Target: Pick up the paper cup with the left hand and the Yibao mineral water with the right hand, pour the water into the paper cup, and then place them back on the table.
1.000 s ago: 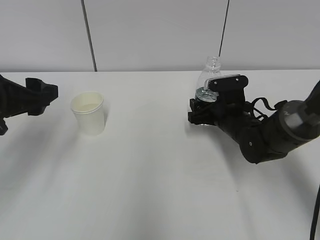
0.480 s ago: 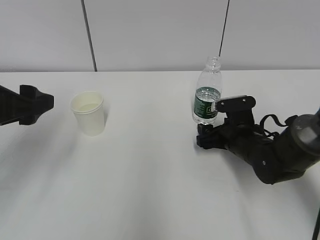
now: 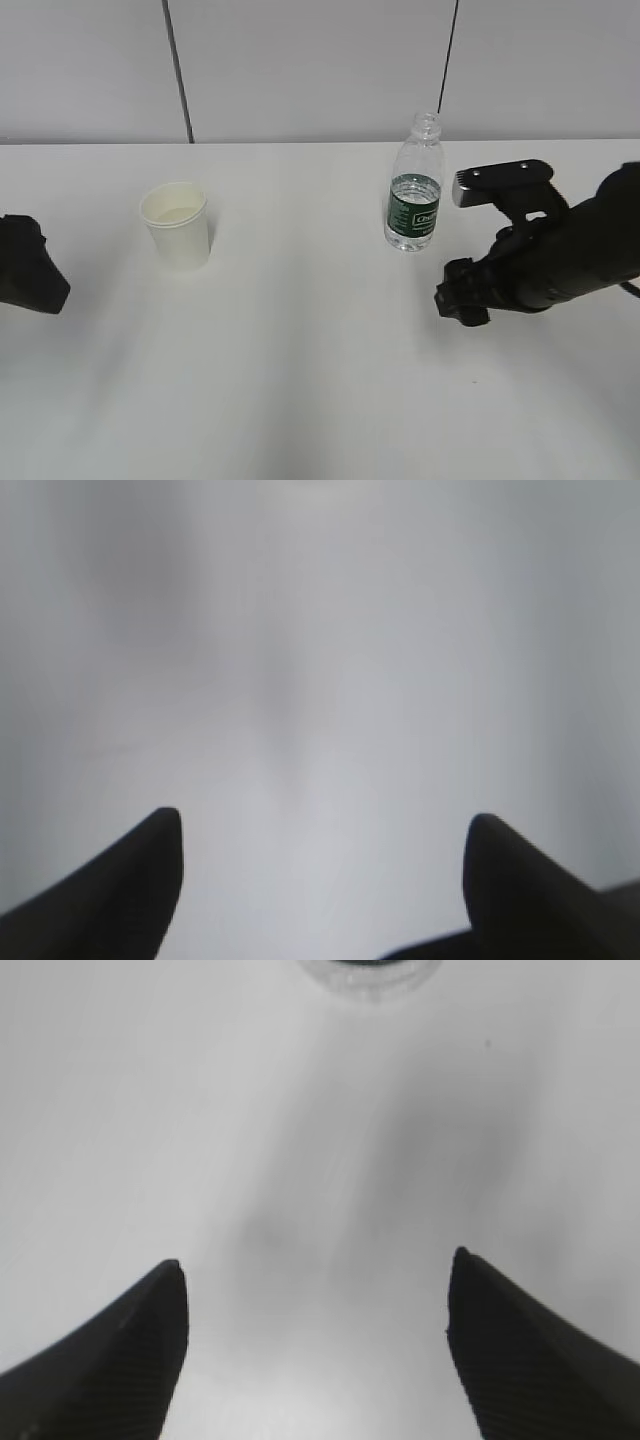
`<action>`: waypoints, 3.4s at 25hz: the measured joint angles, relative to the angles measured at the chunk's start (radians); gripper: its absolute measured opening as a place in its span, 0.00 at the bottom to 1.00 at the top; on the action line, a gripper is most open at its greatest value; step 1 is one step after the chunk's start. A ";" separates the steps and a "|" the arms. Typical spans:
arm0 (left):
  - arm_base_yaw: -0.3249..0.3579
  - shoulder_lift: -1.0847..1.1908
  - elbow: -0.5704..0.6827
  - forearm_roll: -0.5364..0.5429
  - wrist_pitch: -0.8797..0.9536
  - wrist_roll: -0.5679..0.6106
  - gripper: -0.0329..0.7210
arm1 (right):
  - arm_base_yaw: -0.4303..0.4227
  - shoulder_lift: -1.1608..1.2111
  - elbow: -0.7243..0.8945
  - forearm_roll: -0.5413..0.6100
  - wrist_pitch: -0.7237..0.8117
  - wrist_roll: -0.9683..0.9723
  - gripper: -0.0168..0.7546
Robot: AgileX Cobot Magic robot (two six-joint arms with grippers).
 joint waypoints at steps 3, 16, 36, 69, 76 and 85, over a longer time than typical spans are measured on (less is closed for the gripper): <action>0.000 -0.028 -0.029 -0.035 0.131 0.026 0.73 | 0.000 -0.140 0.000 -0.002 0.226 0.000 0.79; 0.000 -0.430 -0.031 -0.043 0.316 0.051 0.71 | 0.000 -0.827 0.004 -0.063 0.784 0.003 0.79; 0.000 -0.961 0.267 -0.050 0.237 0.051 0.65 | 0.000 -1.561 0.261 -0.138 1.003 0.103 0.79; 0.190 -1.096 0.338 -0.031 0.203 0.051 0.61 | -0.209 -1.593 0.317 -0.140 0.954 0.116 0.78; 0.310 -1.204 0.338 -0.030 0.205 0.051 0.61 | -0.368 -1.688 0.317 -0.140 0.954 0.116 0.78; 0.313 -1.229 0.338 -0.031 0.211 0.051 0.60 | -0.374 -1.716 0.317 -0.140 0.954 0.116 0.78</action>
